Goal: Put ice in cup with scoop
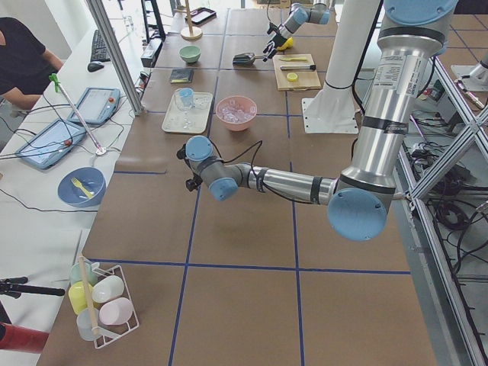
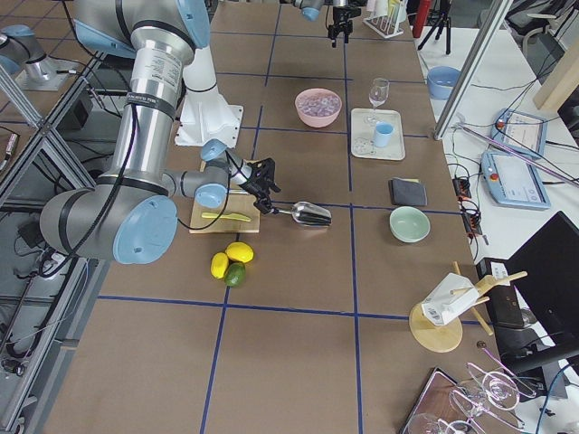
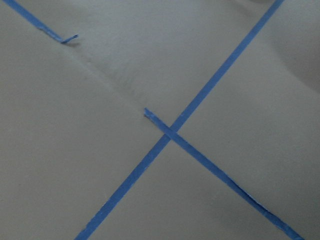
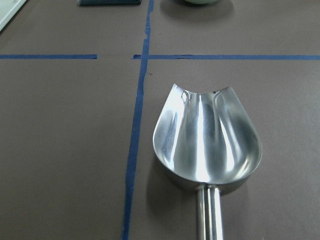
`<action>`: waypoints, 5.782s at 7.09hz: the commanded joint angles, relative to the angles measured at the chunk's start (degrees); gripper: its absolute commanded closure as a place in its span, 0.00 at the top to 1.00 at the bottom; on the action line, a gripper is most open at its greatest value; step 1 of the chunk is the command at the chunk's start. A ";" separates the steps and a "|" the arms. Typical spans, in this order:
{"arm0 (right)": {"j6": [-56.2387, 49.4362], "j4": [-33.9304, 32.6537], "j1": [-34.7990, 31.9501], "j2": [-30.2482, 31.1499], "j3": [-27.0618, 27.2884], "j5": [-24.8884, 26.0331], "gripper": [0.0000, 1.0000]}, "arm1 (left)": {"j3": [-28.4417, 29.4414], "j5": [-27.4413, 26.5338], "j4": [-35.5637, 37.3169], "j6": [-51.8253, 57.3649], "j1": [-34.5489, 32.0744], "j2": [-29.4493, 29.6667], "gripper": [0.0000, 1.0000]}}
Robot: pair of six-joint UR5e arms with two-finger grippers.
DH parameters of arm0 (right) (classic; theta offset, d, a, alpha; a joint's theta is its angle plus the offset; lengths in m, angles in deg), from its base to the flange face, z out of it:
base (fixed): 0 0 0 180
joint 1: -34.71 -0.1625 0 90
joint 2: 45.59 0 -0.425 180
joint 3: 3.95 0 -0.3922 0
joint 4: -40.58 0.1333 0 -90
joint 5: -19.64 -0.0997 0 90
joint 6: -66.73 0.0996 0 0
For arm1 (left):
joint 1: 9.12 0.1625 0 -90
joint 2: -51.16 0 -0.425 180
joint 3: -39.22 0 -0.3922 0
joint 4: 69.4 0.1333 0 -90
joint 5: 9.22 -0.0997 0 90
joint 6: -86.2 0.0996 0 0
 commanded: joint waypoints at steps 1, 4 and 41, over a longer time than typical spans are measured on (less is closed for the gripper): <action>-6.43 -0.05 -8.15 0.20 0.96 -8.69 1.00 | -0.12 -2.45 8.16 0.15 -5.02 -0.05 1.00; -20.74 -0.83 -27.74 -1.11 1.05 -30.74 1.00 | 0.31 -3.16 21.35 0.24 -15.47 0.04 1.00; -95.93 -50.09 -76.74 -31.44 -32.44 -75.79 1.00 | -10.94 0.88 43.10 5.87 -24.30 -12.70 1.00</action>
